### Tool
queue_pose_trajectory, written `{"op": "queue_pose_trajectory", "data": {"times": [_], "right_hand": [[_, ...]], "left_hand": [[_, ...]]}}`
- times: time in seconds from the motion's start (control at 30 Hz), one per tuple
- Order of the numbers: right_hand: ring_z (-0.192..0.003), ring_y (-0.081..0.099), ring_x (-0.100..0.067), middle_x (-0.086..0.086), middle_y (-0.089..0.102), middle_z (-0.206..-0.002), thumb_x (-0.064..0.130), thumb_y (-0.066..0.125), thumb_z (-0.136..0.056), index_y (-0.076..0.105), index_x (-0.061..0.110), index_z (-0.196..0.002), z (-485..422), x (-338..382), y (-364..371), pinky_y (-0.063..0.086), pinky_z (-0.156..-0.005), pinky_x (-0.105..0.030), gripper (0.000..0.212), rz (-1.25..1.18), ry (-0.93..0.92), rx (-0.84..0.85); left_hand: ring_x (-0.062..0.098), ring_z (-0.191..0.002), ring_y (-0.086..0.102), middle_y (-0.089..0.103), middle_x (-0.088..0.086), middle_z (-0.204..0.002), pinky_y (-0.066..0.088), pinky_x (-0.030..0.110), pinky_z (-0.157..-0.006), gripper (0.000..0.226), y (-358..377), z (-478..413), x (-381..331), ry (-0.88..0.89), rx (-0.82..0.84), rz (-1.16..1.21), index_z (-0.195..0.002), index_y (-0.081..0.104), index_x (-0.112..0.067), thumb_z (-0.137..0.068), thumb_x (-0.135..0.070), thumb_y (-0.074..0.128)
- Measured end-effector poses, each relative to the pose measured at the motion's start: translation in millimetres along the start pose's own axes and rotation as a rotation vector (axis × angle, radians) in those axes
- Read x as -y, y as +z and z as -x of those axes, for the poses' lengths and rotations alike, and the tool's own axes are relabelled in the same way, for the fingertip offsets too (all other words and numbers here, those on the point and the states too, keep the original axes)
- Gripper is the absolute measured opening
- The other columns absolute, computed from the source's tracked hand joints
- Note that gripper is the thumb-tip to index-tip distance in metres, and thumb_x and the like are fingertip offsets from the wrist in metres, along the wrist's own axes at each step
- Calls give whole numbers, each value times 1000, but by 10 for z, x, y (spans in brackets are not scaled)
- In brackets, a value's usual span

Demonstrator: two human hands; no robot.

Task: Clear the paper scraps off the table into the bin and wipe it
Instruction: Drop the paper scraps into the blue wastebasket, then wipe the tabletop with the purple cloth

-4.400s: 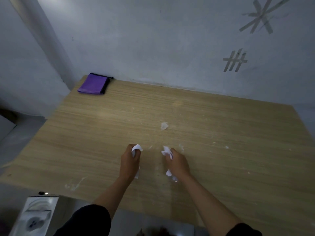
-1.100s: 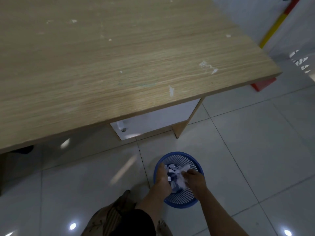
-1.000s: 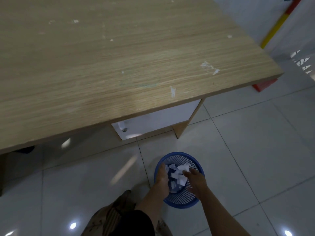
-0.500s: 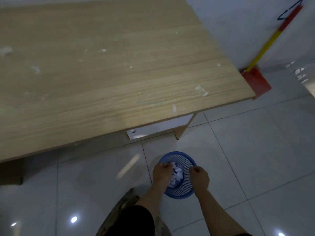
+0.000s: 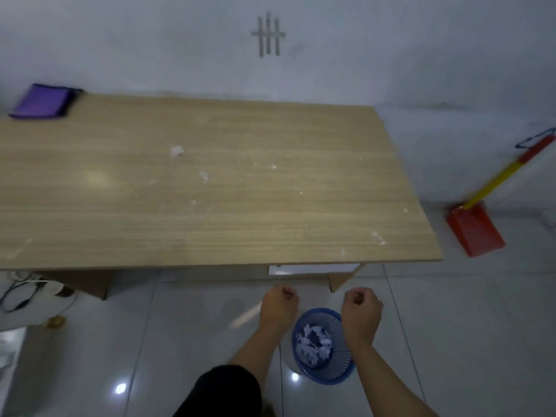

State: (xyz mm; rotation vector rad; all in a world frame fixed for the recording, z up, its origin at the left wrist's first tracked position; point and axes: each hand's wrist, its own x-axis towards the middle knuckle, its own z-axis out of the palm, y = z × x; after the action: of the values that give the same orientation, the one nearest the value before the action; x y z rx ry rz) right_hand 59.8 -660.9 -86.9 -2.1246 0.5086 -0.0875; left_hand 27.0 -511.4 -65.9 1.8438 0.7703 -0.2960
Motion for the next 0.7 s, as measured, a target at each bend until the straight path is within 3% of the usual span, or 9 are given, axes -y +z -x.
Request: {"op": "queue_pose_trajectory", "data": {"times": [0.07, 0.2, 0.33, 0.47, 0.6, 0.7], "right_hand": [[-86, 49, -27, 2, 48, -74, 6, 55, -85, 56, 10, -79, 37, 322, 51, 45, -65, -36, 8, -9, -85, -10], [-86, 44, -24, 9, 40, -74, 10, 54, -88, 55, 13, -85, 110, 891, 238, 43, -66, -36, 4, 32, -267, 39], [-88, 43, -22, -4, 52, -80, 5, 54, -85, 59, 8, -86, 198, 1324, 566, 39, -66, -33, 6, 65, -436, 138], [-96, 42, -29, -13, 58, -88, 2, 52, -83, 63, 7, -87, 296, 1643, 999, 38, -77, -35, 13, 223, -528, 300], [-95, 45, -35, -15, 62, -87, 1, 52, -81, 66, 10, -87, 498, 2030, 1439, 39, -79, -38, 18, 278, -598, 300], [-93, 46, -35, -13, 64, -87, 12, 43, -76, 67, 10, -88, 710, 2359, 1780, 42, -79, -40, 27, 291, -668, 318]], "left_hand": [[23, -85, 59, 65, 10, -93, 41, 23, -69, 13, -260, 12, -96, 40, -44, -36, -95, 62, -9, -89, -14, 52], [19, -80, 53, 57, 7, -90, 38, 24, -67, 2, -789, -21, -260, 103, -140, 6, -88, 54, -14, -89, -13, 53], [27, -88, 58, 60, 12, -94, 38, 24, -69, 8, -1356, -136, -281, 141, -287, -8, -93, 58, -5, -88, -10, 55], [27, -90, 57, 59, 14, -101, 39, 27, -73, 9, -1929, -241, -214, 146, -402, -9, -94, 58, -5, -87, -11, 55], [29, -93, 55, 58, 15, -100, 43, 34, -79, 9, -2548, -405, -142, 183, -478, -3, -93, 57, -5, -85, -8, 55], [30, -98, 54, 58, 15, -104, 44, 38, -84, 13, -3042, -569, -89, 223, -490, -32, -98, 56, -4, -85, -9, 57]]}}
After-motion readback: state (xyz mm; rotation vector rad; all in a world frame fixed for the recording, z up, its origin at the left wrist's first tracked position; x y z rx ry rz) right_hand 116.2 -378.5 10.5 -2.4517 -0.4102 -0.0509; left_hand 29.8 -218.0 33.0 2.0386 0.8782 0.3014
